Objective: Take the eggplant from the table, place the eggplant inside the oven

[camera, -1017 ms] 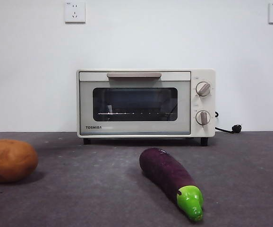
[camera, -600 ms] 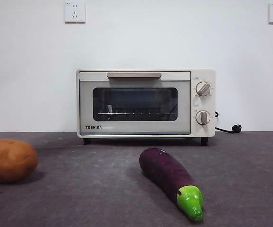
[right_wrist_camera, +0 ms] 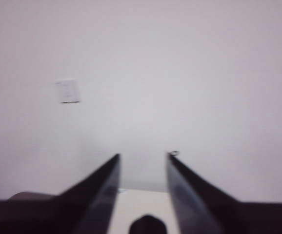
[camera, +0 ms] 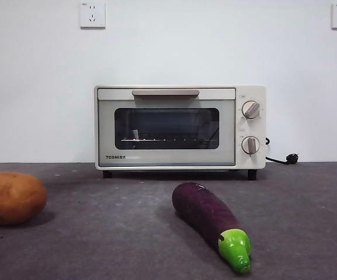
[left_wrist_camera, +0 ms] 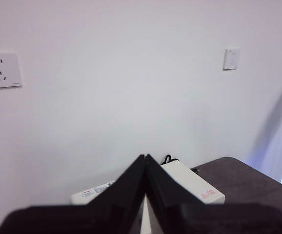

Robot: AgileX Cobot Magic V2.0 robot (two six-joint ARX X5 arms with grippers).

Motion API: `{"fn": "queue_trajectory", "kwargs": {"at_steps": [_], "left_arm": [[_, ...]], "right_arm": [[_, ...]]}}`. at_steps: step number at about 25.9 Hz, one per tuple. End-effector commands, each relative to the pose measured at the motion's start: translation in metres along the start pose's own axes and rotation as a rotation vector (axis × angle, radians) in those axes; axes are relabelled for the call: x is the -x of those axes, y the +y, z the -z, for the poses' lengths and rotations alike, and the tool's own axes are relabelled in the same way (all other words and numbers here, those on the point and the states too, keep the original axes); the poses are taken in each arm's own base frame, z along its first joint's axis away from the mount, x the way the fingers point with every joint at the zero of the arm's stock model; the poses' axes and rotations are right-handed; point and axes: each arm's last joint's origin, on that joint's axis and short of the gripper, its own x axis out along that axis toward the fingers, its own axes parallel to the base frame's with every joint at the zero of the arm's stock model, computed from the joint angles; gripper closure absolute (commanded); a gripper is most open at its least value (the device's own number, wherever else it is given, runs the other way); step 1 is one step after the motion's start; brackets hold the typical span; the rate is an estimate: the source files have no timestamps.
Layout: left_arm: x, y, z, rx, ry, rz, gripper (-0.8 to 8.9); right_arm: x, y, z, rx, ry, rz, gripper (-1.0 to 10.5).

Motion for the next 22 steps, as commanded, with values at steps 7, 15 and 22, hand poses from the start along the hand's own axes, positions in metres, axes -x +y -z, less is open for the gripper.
{"fn": "queue_trajectory", "kwargs": {"at_steps": [7,15,22], "left_arm": [[-0.011,0.0,0.004,-0.013,0.022,0.019,8.19],[-0.02,0.002,0.008,-0.015,0.042,0.018,8.19],[-0.04,0.007,0.017,-0.007,0.08,0.018,8.19]], "right_arm": [[0.002,0.002,-0.002,-0.053,-0.005,-0.036,3.1],[0.003,0.002,0.001,-0.075,0.028,-0.047,3.1],[0.003,0.003,0.002,-0.083,0.034,-0.065,3.1]]}}
